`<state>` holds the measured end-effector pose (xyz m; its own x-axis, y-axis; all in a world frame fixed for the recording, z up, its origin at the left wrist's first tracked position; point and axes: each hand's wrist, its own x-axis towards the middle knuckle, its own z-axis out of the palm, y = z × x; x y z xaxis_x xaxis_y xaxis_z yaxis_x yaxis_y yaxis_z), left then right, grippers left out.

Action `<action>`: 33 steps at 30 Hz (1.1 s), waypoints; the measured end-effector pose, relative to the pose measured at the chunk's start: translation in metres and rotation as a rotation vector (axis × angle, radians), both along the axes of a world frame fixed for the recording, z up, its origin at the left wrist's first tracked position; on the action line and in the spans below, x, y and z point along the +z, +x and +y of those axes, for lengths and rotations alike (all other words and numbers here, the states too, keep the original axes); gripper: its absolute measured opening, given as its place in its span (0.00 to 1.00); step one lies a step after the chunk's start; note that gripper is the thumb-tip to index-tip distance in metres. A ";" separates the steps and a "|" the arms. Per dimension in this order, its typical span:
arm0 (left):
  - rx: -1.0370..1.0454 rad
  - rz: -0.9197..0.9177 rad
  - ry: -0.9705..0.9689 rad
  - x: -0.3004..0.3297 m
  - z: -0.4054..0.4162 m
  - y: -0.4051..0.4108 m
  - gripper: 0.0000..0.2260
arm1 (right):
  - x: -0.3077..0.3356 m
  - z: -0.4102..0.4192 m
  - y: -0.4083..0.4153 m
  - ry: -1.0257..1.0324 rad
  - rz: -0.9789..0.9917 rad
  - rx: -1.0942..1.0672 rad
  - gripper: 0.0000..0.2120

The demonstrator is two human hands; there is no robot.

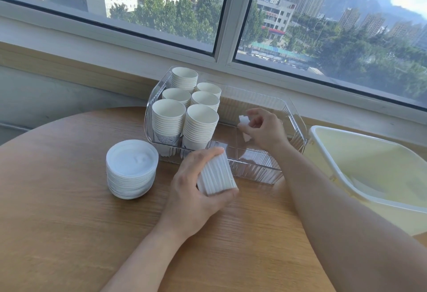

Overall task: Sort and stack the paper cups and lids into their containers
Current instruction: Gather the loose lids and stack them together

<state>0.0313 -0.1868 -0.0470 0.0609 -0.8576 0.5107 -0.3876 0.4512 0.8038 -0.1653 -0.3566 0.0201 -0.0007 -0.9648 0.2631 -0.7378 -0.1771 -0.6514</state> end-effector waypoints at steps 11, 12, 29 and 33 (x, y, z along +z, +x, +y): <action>-0.002 -0.007 -0.006 0.001 0.001 0.000 0.34 | -0.018 -0.005 0.006 0.182 0.254 0.201 0.36; -0.004 -0.007 -0.006 0.001 0.001 0.000 0.34 | -0.017 -0.006 0.008 0.190 0.272 0.213 0.37; 0.010 0.013 -0.035 -0.001 -0.003 0.001 0.34 | -0.025 -0.025 0.035 0.378 0.457 0.226 0.43; 0.005 0.012 -0.024 -0.002 -0.002 0.001 0.34 | -0.013 -0.007 0.031 0.315 0.344 0.221 0.43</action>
